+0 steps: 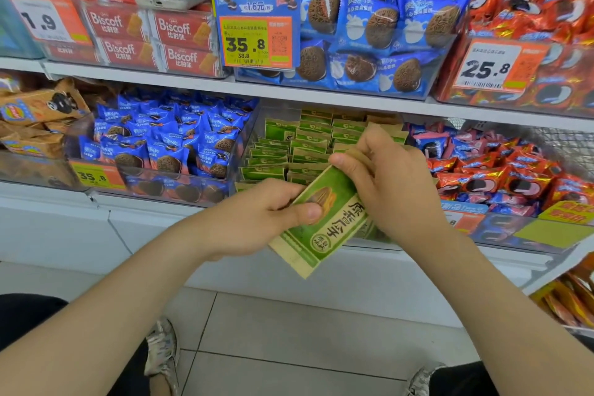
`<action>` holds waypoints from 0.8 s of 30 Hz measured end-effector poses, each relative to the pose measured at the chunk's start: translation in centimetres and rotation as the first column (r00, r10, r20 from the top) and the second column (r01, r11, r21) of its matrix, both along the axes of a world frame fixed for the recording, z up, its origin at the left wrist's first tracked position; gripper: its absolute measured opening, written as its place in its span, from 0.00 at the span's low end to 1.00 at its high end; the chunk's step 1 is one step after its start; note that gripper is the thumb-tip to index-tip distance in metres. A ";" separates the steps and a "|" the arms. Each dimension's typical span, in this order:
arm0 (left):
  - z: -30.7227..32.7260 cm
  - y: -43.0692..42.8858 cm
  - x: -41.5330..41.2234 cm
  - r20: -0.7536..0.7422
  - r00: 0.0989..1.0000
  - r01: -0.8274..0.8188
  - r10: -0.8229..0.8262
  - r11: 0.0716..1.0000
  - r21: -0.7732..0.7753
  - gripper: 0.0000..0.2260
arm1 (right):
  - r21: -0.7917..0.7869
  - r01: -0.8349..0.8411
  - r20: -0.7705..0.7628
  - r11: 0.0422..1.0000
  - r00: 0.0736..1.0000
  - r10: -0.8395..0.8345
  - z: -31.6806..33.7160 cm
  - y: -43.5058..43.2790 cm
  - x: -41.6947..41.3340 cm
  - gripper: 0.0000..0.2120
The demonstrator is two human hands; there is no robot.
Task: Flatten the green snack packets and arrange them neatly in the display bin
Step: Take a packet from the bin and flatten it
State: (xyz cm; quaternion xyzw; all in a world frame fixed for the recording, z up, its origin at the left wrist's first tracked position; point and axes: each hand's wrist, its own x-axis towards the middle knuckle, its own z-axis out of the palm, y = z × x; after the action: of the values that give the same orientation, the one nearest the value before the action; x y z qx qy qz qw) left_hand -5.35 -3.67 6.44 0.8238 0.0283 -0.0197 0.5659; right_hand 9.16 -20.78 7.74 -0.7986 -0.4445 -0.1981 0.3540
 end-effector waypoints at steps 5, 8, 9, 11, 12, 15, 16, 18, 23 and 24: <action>1.6 2.5 0.4 0.130 0.990 -0.069 0.053 0.990 0.121 0.09 | 0.010 -0.248 -0.353 0.969 0.906 0.236 2.3 -0.3 0.0 0.15; 2.2 3.2 0.9 0.261 0.955 -0.190 0.142 0.968 0.166 0.08 | -0.025 -0.389 -0.456 0.921 0.824 0.335 2.8 0.0 0.3 0.13; 2.3 3.5 1.2 0.295 0.939 -0.239 0.178 0.954 0.183 0.07 | 0.018 -0.344 -0.411 0.939 0.853 0.321 2.7 0.3 0.5 0.12; 2.5 4.8 2.2 0.377 0.898 -0.370 0.225 0.852 0.371 0.11 | 0.128 -0.183 -0.255 0.975 0.944 0.210 2.7 1.2 1.0 0.10; 2.4 5.7 3.0 0.389 0.888 -0.420 0.245 0.777 0.469 0.16 | 0.143 -0.087 -0.140 0.986 0.984 0.107 2.7 1.7 1.3 0.10; 1.6 8.4 5.9 0.272 0.925 -0.379 0.264 0.691 0.615 0.19 | 0.080 0.038 0.174 0.996 0.983 -0.051 2.1 3.3 2.6 0.12; 1.1 9.2 7.1 0.219 0.948 -0.319 0.231 0.677 0.663 0.17 | 0.034 0.027 0.226 0.999 0.974 -0.034 1.7 3.9 3.1 0.13; -0.2 10.5 9.7 0.109 0.979 -0.194 0.173 0.616 0.763 0.18 | -0.067 0.027 0.296 0.997 0.955 -0.006 0.5 5.0 3.7 0.13; -1.3 12.5 14.3 0.070 0.978 -0.152 0.195 0.449 0.881 0.28 | -0.239 0.160 0.351 0.958 0.934 -0.068 -0.6 7.7 4.4 0.21; -1.5 12.9 14.7 0.047 0.978 -0.129 0.205 0.408 0.904 0.29 | -0.255 0.175 0.332 0.951 0.940 -0.084 -0.7 7.9 4.5 0.23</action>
State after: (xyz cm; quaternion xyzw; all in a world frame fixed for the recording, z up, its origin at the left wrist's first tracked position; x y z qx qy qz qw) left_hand 9.34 9.24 4.99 0.9897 0.1366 0.0256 0.0347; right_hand 13.66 -12.84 7.02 -0.8262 -0.4652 -0.2816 0.1472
